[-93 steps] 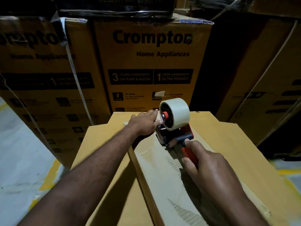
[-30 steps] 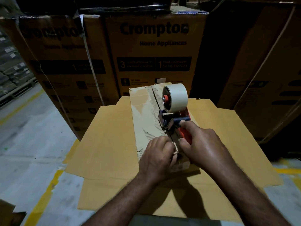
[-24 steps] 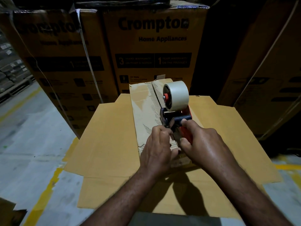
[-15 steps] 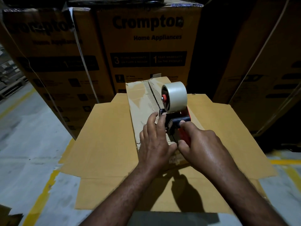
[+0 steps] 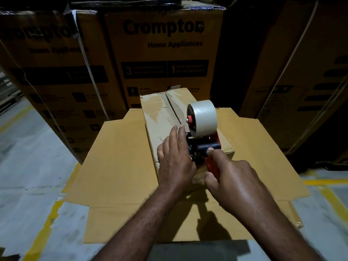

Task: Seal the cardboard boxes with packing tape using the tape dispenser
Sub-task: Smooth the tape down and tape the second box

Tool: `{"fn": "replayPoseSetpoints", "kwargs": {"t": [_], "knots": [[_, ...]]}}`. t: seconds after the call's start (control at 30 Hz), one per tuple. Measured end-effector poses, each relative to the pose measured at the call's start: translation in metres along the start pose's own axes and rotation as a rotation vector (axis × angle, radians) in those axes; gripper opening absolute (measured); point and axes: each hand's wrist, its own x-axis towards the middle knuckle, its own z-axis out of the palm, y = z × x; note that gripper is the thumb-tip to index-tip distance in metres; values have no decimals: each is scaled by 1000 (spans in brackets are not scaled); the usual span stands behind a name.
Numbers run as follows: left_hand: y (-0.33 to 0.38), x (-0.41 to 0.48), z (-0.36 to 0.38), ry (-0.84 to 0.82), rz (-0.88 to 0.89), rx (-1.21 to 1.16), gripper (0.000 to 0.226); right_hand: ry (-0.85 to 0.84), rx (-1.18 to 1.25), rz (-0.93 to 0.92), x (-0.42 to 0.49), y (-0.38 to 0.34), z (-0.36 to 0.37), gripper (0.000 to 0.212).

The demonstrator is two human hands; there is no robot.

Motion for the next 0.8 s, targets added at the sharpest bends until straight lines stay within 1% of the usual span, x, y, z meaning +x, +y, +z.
{"fn": "replayPoseSetpoints", "kwargs": {"t": [0.13,0.27,0.33,0.4,0.53,0.57,0.6,0.7,0.8], "knots": [[-1,-1,0,3,20,31,101,-4,4,-11,-9,3,-2,42],[-3,-2,-1,-19,23,69,101,-5,25,11,-18,9,-1,54],[0,-3,-4,-67,36,90,102,9,31,22,-22,14,0,58],[3,0,-7,-196,54,56,105,7,34,25,-27,18,0,58],[0,21,-22,-625,90,-39,131,21,27,10,-38,20,2,52],[-3,25,-27,-703,80,-61,136,28,30,8,-39,20,2,51],[-8,28,-31,-736,62,-89,139,28,32,4,-40,21,3,50],[-18,30,-36,-674,29,-124,142,28,46,-31,-43,20,6,50],[-22,33,-32,-662,62,-47,121,43,60,-62,-44,22,10,52]]}}
